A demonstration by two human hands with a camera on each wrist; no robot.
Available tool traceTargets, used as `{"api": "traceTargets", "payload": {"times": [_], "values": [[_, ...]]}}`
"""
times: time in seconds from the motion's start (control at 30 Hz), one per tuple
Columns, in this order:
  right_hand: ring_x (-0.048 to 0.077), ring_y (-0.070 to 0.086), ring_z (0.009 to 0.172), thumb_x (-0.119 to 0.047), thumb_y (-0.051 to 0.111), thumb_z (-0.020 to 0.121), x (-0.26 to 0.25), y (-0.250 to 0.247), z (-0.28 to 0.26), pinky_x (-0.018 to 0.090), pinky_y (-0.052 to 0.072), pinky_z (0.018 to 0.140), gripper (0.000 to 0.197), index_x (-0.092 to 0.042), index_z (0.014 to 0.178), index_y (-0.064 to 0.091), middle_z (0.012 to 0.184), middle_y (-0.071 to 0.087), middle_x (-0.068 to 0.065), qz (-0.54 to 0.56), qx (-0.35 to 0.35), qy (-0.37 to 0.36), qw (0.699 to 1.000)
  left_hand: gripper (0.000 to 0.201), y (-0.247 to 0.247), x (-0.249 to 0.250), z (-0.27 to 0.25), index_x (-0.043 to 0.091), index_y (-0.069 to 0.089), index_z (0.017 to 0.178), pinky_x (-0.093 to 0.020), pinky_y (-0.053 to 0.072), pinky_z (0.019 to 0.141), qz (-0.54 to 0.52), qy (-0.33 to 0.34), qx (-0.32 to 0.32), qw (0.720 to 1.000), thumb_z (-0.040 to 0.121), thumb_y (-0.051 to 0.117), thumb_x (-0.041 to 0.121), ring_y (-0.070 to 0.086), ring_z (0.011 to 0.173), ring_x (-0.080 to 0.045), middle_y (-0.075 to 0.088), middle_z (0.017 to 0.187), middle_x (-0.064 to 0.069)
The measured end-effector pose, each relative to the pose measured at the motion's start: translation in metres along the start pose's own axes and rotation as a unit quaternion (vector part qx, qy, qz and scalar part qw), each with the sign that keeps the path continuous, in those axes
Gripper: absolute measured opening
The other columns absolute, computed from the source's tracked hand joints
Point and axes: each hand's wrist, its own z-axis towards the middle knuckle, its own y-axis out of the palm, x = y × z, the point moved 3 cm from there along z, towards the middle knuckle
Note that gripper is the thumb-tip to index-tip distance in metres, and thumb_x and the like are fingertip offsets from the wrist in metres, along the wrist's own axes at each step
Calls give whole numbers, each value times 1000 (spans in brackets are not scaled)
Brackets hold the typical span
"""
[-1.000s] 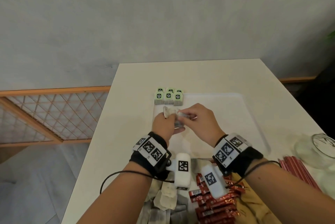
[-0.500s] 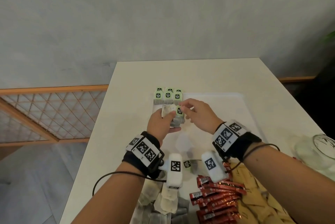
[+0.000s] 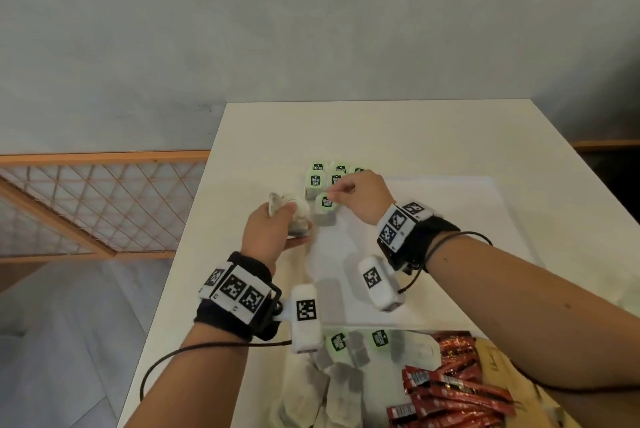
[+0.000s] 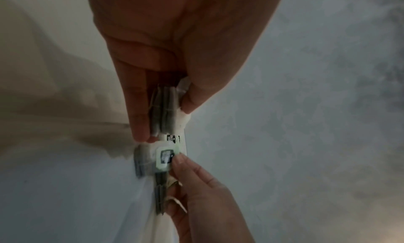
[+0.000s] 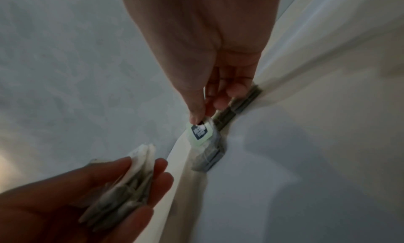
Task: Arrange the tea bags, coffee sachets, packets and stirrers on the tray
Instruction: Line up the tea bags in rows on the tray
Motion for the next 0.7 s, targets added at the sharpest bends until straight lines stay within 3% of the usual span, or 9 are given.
{"api": "traceTargets", "payload": {"times": [0.1,0.2,0.37,0.53,0.7], "values": [[7,60,76,-22,73,85,-11,3,19,7,41,65,12,-14,93,78,90,74,0,-12,14,-25,1000,19,0,-3,5,3,62,109,-36,60,66,-5,-9,2,1000,96,55,15,72,90,-34,70,104,-22],[6,60,75,-20,72,87,-18,2,34,15,44,70,11,-13,92,78,92,74,-3,-26,21,-24,999,18,4,-7,8,3,62,108,-37,61,67,-16,-22,-2,1000,96,56,15,72,89,-33,70,104,-22],[14,64,85,-21,69,87,-20,0,42,27,51,79,13,-15,95,77,95,73,0,-57,-3,-27,998,18,11,-7,11,3,62,108,-27,57,56,-22,-29,-6,999,96,55,15,72,86,-31,68,105,-23],[10,60,81,-27,62,93,2,-48,44,25,47,79,18,-15,99,73,94,68,-5,-37,40,21,998,22,15,-9,14,2,63,111,-31,59,62,-22,-31,-20,999,96,55,16,71,86,-29,68,109,-24],[9,58,72,-31,72,83,30,-62,37,25,48,73,14,-18,88,73,91,71,-4,-74,-21,58,995,16,30,-12,15,7,65,105,-35,61,69,-24,-43,-28,998,97,53,15,71,82,-27,69,108,-24]]}}
